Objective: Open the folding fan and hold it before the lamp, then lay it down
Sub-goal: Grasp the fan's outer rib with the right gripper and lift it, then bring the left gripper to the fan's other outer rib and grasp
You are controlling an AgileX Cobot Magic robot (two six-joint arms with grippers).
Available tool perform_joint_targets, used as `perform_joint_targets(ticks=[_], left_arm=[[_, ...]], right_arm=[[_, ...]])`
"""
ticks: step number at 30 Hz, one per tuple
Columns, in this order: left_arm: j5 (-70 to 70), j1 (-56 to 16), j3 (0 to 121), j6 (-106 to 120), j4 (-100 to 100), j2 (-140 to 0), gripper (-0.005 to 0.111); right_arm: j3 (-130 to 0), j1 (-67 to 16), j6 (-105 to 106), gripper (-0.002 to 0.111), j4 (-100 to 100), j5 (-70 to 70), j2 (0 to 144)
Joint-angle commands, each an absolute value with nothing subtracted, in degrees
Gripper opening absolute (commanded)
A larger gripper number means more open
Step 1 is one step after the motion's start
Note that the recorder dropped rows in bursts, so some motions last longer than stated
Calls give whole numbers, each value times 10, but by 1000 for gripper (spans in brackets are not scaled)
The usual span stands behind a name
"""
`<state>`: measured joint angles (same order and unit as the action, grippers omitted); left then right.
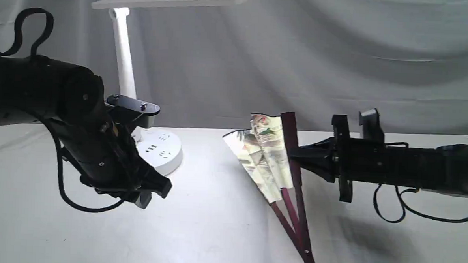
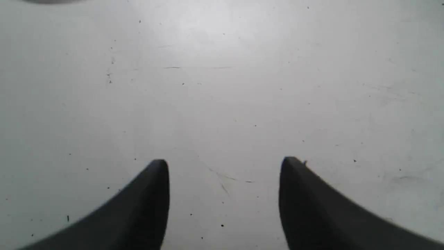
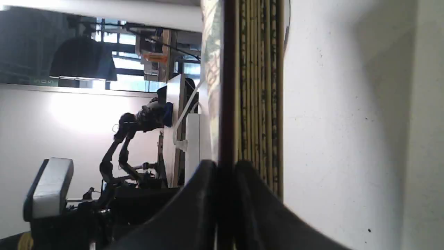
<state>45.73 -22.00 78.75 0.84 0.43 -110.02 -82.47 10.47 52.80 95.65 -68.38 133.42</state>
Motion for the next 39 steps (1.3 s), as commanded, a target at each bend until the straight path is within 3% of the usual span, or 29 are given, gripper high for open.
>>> perform_joint_targets(ticks=[1, 9, 27, 36, 39], left_arm=[[451, -220, 789, 5, 0, -1093, 48], [411, -220, 789, 5, 0, -1095, 48], [332, -220, 788, 6, -50, -1095, 48], [189, -220, 710, 87, -50, -1095, 29], [120, -222, 675, 125, -50, -1095, 29]], right_arm=[[-790, 133, 540, 0, 959, -700, 1293], [-701, 176, 540, 0, 926, -700, 1195], [-607, 187, 535, 0, 868, -700, 1031], [-607, 188, 535, 0, 864, -700, 1031], [-607, 188, 535, 0, 864, -700, 1031]])
